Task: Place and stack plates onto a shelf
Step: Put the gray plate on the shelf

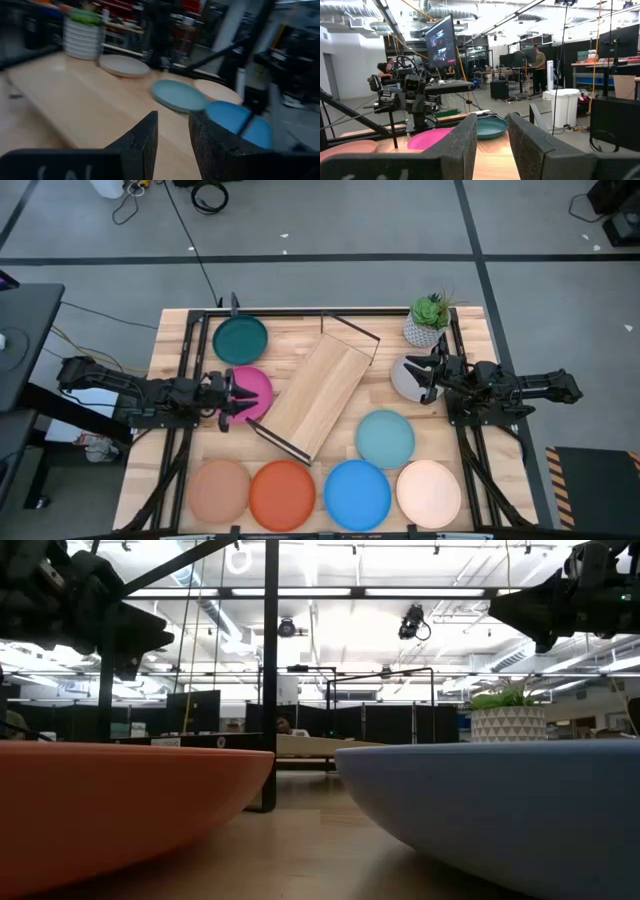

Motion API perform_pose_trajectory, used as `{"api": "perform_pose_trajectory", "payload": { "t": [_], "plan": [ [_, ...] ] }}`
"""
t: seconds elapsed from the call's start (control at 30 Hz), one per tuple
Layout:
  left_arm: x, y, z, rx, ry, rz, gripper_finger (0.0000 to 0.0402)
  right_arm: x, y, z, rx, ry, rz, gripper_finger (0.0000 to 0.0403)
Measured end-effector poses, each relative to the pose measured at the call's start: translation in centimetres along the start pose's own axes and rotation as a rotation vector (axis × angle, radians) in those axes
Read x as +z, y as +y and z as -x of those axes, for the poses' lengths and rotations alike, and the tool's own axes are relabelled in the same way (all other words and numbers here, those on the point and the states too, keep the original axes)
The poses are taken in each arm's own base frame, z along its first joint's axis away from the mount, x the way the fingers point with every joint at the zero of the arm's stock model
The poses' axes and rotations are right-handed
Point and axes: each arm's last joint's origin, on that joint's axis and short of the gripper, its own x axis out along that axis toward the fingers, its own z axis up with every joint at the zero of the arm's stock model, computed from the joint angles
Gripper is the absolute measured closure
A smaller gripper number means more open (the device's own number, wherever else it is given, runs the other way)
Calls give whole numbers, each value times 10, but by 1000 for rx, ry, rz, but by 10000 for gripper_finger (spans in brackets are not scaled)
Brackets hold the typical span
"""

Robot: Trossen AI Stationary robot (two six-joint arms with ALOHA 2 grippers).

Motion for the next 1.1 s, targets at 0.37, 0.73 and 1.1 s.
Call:
{"api": "perform_pose_trajectory", "payload": {
  "t": [0.37, 0.73, 1.1],
  "plan": [
    [4, -9, 1, -283, 15, -26, 285, 0, 0, 0, 0, 0, 0, 286],
    [7, -8, 1, -204, -49, -108, 285, 3, 0, 0, -1, -25, -10, 286],
    [9, -2, 0, 19, -100, -170, 285, 3, 1, -1, 22, 12, -261, 286]
  ]
}}
